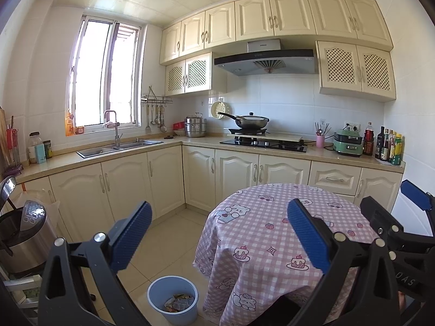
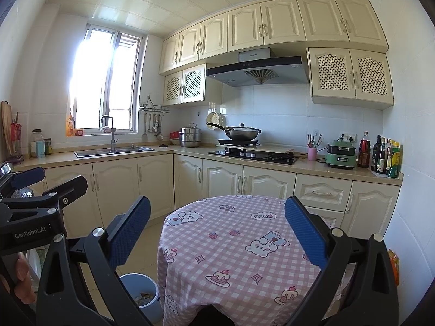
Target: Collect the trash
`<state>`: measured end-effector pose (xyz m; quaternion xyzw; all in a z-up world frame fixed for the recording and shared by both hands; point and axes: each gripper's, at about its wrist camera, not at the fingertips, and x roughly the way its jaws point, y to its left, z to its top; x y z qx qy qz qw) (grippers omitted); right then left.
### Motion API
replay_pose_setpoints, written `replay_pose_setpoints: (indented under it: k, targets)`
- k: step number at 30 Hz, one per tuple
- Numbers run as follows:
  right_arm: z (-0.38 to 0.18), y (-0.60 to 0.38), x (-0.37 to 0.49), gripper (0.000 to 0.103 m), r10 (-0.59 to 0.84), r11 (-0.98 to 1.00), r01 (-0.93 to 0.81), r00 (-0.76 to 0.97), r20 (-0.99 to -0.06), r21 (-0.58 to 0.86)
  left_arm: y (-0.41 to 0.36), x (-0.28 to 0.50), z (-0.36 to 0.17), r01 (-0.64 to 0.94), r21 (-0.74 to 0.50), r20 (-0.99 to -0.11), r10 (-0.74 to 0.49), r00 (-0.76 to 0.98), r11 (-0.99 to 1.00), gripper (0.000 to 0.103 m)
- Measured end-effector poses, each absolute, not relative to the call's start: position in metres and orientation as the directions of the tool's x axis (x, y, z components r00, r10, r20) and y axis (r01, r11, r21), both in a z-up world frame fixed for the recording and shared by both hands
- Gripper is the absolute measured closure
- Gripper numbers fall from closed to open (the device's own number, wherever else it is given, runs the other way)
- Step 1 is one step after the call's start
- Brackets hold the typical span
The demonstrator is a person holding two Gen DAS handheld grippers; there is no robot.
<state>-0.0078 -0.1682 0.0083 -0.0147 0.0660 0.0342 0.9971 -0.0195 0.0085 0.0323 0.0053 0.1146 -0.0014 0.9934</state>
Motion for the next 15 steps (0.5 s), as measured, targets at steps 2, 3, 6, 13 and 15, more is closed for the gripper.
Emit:
replay_pose_setpoints:
  k: [2,3,6,13,15]
  targets:
    - [0.0084,-0.1676,-0.0083,0.007,0.067,0.997,-0.071,0.989,-0.133,-0.026,0.0082,-0.0198,0.0321,0.004,0.011,-0.228,-0.002,0.974,1.0,0.005]
    - [0.0084,-0.1676,-0.0083,0.007,0.067,0.997,-0.071,0.989,-0.134,-0.026,0.0082,-0.0196,0.0323,0.004,0.011,-0.228,-0.002,0.974,1.0,0.005]
    - [0.0079,-0.1684,-0.0083,0.007,0.066,0.997,-0.07,0.989,-0.134,-0.024,0.0078,-0.0197,0.0324,0.006,0.011,-0.227,-0.003,0.974,1.0,0.005]
    - [0.0081,-0.1685,-0.0075,0.007,0.066,0.997,-0.069,0.989,-0.133,-0.022,0.0073,-0.0198,0.0315,0.006,0.014,-0.229,-0.003,0.973,1.0,0.005]
    - [0.0081,-0.1685,-0.0076,0.007,0.066,0.997,-0.069,0.989,-0.133,-0.02,0.0073,-0.0199,0.0312,0.007,0.013,-0.23,-0.004,0.973,1.0,0.005]
